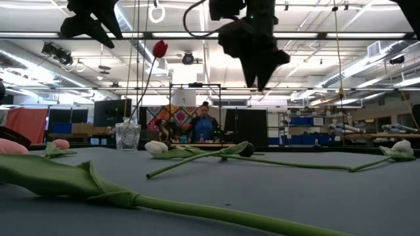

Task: Sort flowers into vase by color
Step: Put the red flower into the transparent vase

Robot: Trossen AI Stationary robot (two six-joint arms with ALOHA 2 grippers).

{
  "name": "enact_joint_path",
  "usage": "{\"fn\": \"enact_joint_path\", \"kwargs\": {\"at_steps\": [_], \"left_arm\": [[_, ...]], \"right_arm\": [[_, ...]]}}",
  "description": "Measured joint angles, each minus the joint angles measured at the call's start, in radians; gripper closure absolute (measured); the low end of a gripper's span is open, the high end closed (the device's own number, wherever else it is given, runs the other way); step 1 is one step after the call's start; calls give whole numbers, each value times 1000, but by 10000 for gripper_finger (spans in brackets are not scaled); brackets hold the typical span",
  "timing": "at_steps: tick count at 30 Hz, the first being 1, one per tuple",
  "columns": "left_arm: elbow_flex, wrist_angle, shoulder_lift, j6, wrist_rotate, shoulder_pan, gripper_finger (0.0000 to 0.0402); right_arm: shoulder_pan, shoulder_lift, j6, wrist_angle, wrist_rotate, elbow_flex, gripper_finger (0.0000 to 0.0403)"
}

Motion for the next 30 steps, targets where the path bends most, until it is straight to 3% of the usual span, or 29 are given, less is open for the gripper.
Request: {"fn": "enact_joint_path", "kwargs": {"at_steps": [7,10,15,22,30], "left_arm": [[0,0,2,46,0,-24,219],[0,0,2,94,0,-23,219],[0,0,2,93,0,-31,219],[0,16,15,39,-45,-99,219],[1,169,145,25,-83,-254,219]], "right_arm": [[119,0,198,-55,-95,-112,231],[179,-1,215,-59,-182,-147,234],[286,0,72,-77,-238,-180,236],[448,-28,-154,-99,-233,-227,236],[704,-273,-112,118,-167,-512,236]]}}
